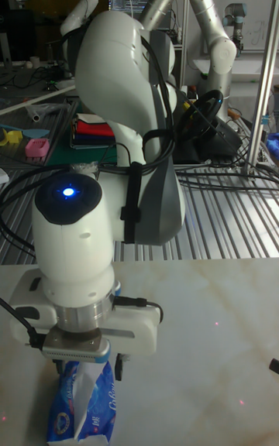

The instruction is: Pull out a napkin

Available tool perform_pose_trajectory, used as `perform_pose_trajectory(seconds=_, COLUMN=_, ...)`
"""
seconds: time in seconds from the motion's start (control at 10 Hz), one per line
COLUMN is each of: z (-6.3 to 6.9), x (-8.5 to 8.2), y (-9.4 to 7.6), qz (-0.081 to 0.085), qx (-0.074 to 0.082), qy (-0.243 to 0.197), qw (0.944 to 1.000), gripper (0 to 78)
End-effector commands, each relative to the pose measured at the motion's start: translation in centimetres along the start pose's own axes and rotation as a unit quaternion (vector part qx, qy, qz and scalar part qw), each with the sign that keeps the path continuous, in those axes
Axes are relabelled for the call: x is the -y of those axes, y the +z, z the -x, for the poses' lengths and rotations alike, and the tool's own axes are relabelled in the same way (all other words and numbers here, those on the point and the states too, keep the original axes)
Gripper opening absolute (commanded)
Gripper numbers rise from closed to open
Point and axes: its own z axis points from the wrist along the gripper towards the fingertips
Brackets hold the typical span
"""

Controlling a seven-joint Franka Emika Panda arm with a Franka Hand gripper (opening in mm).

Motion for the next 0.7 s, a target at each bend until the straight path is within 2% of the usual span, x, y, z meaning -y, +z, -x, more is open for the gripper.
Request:
perform_pose_trajectory(seconds=0.1, z=0.46, x=-0.46, y=2.93, qz=0.006, qx=0.021, qy=-0.019, qw=0.9996, gripper=77.4)
perform_pose_trajectory(seconds=0.7, z=0.44, x=-0.46, y=2.97, qz=0.007, qx=0.021, qy=-0.021, qw=0.9995, gripper=77.4)
